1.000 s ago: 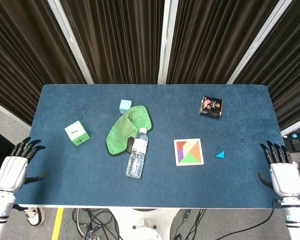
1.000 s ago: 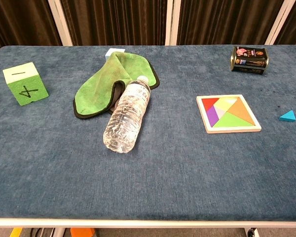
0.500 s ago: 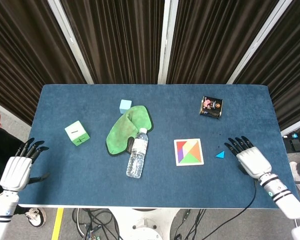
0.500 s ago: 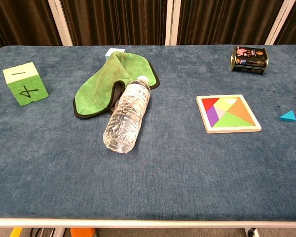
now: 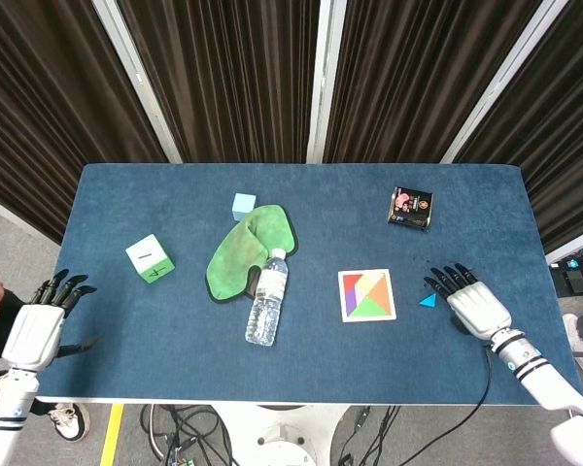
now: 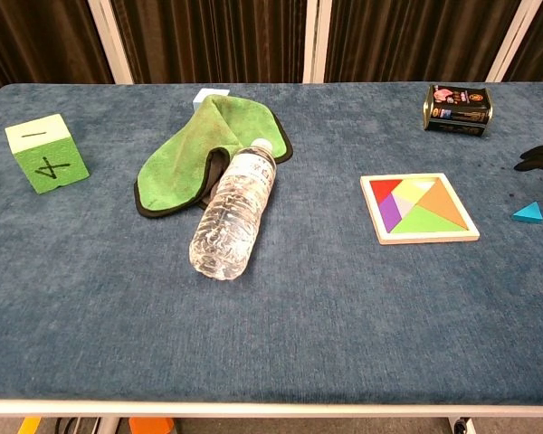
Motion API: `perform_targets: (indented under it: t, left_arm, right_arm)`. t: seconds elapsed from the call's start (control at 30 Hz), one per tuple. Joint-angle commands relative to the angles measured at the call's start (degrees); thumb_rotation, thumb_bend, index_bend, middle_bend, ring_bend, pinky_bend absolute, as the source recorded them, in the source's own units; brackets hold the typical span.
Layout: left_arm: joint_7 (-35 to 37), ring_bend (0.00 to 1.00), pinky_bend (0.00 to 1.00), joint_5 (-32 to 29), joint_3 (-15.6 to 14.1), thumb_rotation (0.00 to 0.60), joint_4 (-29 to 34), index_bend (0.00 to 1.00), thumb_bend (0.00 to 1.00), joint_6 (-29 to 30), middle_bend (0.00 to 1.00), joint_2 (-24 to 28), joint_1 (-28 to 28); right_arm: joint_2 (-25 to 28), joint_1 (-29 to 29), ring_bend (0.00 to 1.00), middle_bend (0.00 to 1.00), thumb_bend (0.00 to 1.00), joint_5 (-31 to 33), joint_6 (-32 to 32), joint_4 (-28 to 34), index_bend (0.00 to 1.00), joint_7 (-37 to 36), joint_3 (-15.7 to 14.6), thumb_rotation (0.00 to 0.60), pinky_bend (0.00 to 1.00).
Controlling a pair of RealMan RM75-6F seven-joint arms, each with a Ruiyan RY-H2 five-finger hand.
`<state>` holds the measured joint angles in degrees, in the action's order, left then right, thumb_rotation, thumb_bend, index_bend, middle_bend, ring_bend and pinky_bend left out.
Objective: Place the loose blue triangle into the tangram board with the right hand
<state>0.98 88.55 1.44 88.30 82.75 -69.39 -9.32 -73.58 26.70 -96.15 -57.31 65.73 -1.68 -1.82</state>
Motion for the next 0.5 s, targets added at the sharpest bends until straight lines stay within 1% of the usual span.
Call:
perform_targets:
  t: [0.03,0.13,0.27,0.5]
  left_arm:
    - [-0.19,0.04,0.15,-0.05,-0.02,0.600,0.07,0.26,0.07,-0.09,0.16,-0.01,-0.03]
    - [-0.40,0.04,0.15,-0.15,-0.05,0.600,0.16,0.26,0.07,-0.23,0.15,-0.05,-0.06]
    - [-0.61,0.04,0.15,-0.24,-0.08,0.600,0.24,0.26,0.07,-0.35,0.15,-0.12,-0.09]
    - [-0.77,0.04,0.15,-0.36,-0.10,0.600,0.33,0.26,0.07,-0.50,0.15,-0.09,-0.13]
  right_arm:
    - [-1.38,0.26,0.00,0.00,0.26,-0.30,-0.67,-1.97,0.00,-1.12,-0.68,0.600,0.00]
    - [-2.13,0.44,0.00,0.00,0.26,-0.43,-1.15,-3.17,0.01,-1.92,-1.03,0.600,0.00]
    - [-3.20,0.74,0.00,0.00,0.27,-0.39,-1.81,-4.55,0.04,-3.01,-1.23,0.600,0.00]
    - [-5.05,1.72,0.00,0.00,0.26,-0.02,-1.70,-6.54,0.15,-5.00,-1.35,0.600,0.00]
